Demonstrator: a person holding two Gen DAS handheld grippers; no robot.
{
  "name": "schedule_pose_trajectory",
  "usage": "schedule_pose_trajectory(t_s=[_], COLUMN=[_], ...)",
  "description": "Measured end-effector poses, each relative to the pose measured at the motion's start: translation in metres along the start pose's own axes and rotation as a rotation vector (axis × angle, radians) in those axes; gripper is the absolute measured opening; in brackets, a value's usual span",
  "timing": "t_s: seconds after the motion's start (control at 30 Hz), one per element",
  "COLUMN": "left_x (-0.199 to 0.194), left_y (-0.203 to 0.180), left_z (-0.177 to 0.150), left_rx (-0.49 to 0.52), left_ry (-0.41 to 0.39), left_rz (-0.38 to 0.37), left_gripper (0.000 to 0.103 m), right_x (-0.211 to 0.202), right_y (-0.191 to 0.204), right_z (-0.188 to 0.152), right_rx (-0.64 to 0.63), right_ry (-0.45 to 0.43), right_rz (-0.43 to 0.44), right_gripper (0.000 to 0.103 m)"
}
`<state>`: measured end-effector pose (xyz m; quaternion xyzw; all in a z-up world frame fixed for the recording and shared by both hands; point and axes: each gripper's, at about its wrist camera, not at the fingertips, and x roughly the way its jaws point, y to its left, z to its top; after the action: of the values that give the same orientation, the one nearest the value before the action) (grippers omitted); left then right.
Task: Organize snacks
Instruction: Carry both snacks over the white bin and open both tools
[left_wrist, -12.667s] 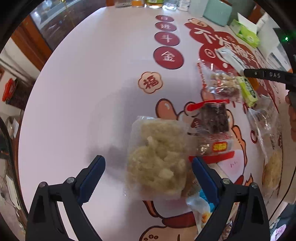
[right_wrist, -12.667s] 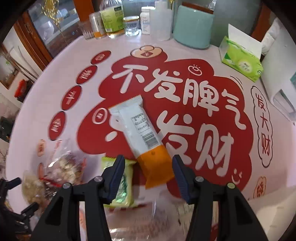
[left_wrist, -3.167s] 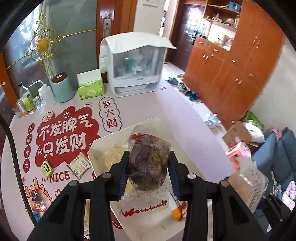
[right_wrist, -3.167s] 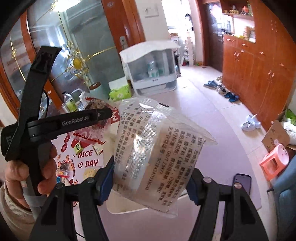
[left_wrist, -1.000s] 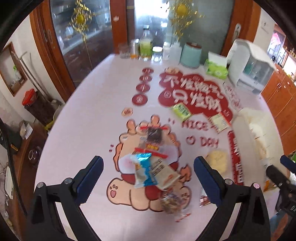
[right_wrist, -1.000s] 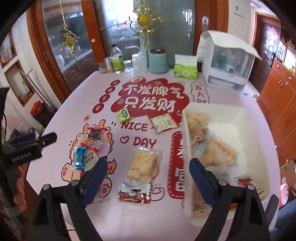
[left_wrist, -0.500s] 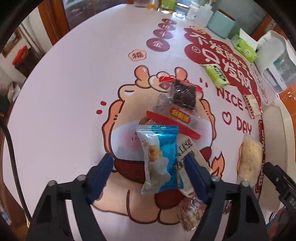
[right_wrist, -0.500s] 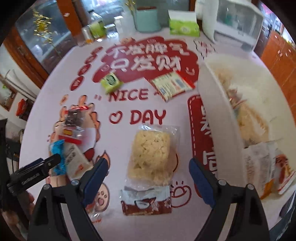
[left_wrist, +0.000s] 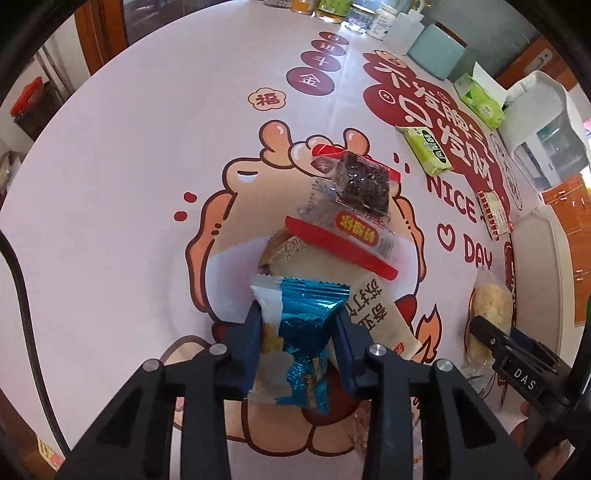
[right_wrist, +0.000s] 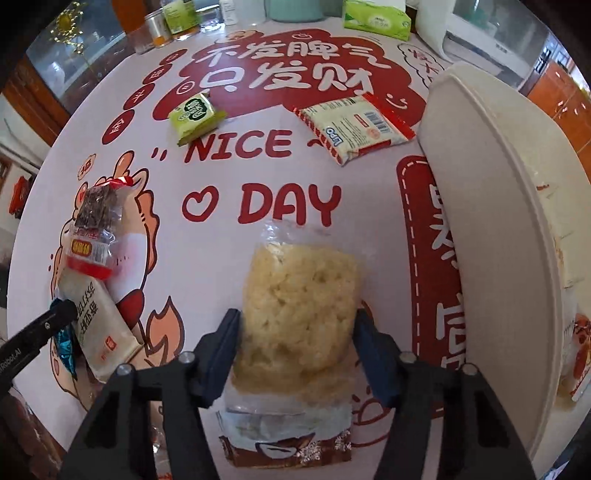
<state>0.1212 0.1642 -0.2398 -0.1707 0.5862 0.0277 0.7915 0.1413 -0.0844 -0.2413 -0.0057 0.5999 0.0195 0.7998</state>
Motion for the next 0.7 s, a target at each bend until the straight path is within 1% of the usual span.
schedule_pose_trajectory(t_s=[0.23, 0.37, 0.43, 0.6, 0.7], left_x=[-0.011, -0.025, -0.036, -0.075, -0.094], left_y=[0.005, 0.007, 0.005, -0.018, -0.033], left_z=[-0.01, -0.013, -0.013, -0.015, -0.018], left_rx=[0.026, 0.026, 0.044, 0.123, 0.154], left_ry=[-0.007, -0.027, -0.05, -0.151, -0.189], left_rz=[0.003, 0.015, 0.018, 0.036, 0.027], left_gripper=[0.027, 0.026, 0.026, 0.025, 0.025], right_x=[-0.005, -0.01, -0.015, -0.041, -0.061], right_y=[0.0, 0.0, -0.001, 0.002, 0.002], right_z=[-0.003, -0.009, -0.012, -0.019, -0.022], right_rx=[-0.041, -0.043, -0.046, -0.062, -0.074], right_ry=[-0.026, -0.032, -0.041, -0.09, -0.122], right_rz=[-0.003, 0.027, 0.044, 0.088, 0.116], right_gripper=[0.057, 0.057, 0.057, 0.057, 0.057])
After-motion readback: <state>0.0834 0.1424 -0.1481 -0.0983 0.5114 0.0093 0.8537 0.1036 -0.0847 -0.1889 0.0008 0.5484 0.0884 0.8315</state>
